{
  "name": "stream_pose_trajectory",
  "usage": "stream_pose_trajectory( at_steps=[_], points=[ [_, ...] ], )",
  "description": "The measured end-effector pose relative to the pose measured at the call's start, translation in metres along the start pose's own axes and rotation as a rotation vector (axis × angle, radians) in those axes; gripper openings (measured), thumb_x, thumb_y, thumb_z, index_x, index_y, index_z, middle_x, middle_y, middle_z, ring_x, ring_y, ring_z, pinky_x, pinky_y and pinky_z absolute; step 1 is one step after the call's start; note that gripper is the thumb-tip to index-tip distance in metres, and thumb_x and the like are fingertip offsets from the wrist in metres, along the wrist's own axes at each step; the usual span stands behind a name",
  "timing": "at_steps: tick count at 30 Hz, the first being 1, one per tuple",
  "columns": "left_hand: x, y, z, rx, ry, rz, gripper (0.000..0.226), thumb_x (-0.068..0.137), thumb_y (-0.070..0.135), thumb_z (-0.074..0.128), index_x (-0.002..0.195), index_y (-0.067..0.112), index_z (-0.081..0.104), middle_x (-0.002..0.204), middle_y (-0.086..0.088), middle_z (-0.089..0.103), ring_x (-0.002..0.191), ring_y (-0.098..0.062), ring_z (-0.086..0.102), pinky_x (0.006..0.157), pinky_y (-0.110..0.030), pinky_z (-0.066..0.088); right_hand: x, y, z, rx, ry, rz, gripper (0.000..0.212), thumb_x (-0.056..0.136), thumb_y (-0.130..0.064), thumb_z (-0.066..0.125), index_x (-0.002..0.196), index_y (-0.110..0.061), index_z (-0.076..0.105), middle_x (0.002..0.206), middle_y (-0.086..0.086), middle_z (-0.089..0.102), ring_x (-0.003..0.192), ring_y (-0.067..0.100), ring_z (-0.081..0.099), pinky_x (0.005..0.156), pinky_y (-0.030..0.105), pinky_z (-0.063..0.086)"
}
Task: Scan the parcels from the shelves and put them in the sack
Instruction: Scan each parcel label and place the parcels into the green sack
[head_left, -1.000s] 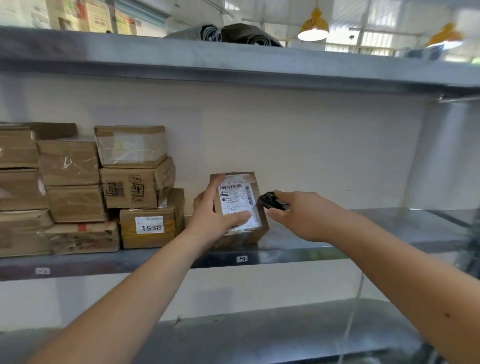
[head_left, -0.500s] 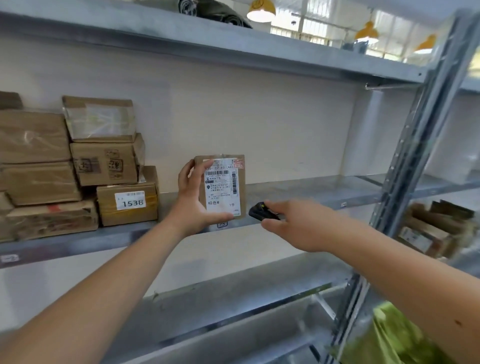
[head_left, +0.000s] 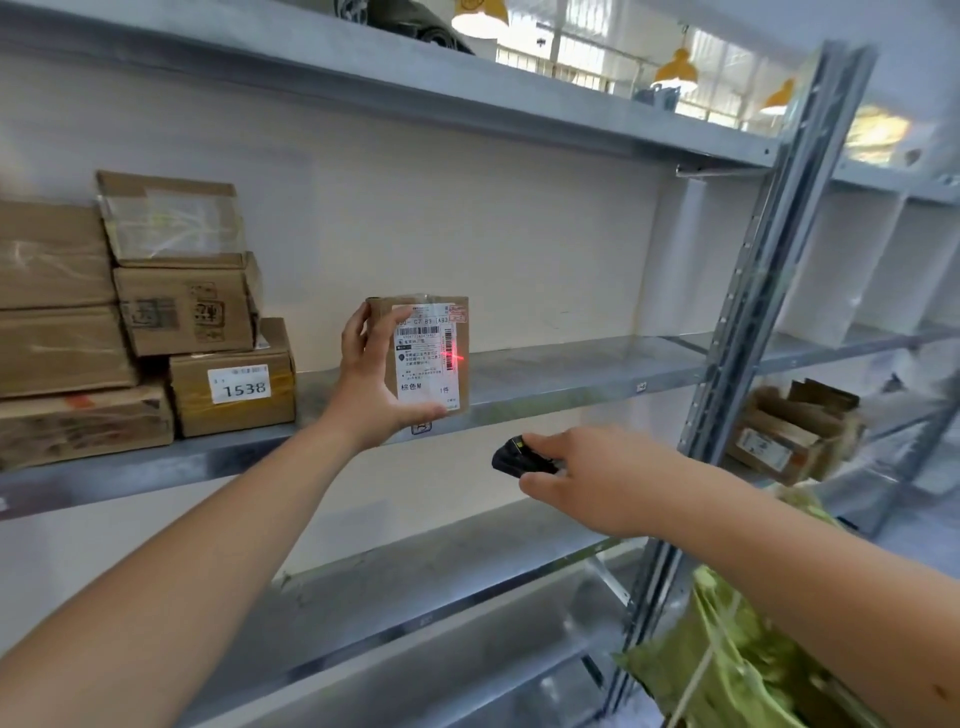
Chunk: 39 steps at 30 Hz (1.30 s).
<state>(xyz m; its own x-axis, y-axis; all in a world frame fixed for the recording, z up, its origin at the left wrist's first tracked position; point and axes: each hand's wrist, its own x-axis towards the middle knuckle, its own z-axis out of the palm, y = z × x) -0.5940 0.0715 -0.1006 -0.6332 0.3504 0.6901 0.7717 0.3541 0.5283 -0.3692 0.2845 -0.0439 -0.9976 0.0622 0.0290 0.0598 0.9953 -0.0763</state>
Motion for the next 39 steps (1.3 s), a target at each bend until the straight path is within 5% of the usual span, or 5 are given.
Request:
stream_pose_trajectory(
  at_steps=[9,16,28,39],
  points=[
    [0.002,-0.005,0.003,-0.020,-0.016,-0.017,0.129,0.056,0.038,0.103,0.142,0.074,0.013,0.164,0.019,-0.006,0.143,0.003,0.005,0.118,-0.024,0.015,-0.016,-0.005,0.005,-0.030,-0.009,0.025,0.056,0.096,-0.066,0.042,0.149,-0.045,0.043,0.084,-0.014,0.056,0.069,0.004,0.056,0.051,0.025,0.036],
    [0.002,-0.003,0.005,-0.004,-0.006,-0.010,0.128,0.056,0.043,0.101,0.141,0.075,0.011,0.165,0.015,-0.007,0.156,-0.023,0.009,0.120,-0.032,0.018,-0.022,-0.005,0.005,-0.016,-0.013,0.041,0.054,0.097,-0.064,0.043,0.147,-0.043,0.045,0.085,-0.011,0.059,0.069,0.007,0.059,0.052,0.025,0.039],
    [0.001,0.003,0.005,-0.006,-0.014,-0.028,0.129,0.058,0.040,0.102,0.140,0.075,0.009,0.163,0.019,-0.007,0.156,-0.024,0.011,0.120,-0.031,0.019,-0.035,-0.005,-0.003,-0.062,-0.034,0.061,0.053,0.100,-0.063,0.041,0.147,-0.039,0.047,0.087,-0.007,0.061,0.068,0.010,0.059,0.051,0.026,0.039],
    [0.000,0.006,0.007,0.011,0.014,-0.043,0.130,0.058,0.039,0.103,0.153,0.058,0.015,0.162,0.021,-0.007,0.157,-0.024,0.009,0.120,-0.032,0.019,-0.051,-0.004,-0.010,-0.089,-0.047,0.092,0.054,0.100,-0.062,0.043,0.148,-0.038,0.047,0.089,-0.007,0.061,0.074,0.012,0.061,0.057,0.029,0.043]
  ],
)
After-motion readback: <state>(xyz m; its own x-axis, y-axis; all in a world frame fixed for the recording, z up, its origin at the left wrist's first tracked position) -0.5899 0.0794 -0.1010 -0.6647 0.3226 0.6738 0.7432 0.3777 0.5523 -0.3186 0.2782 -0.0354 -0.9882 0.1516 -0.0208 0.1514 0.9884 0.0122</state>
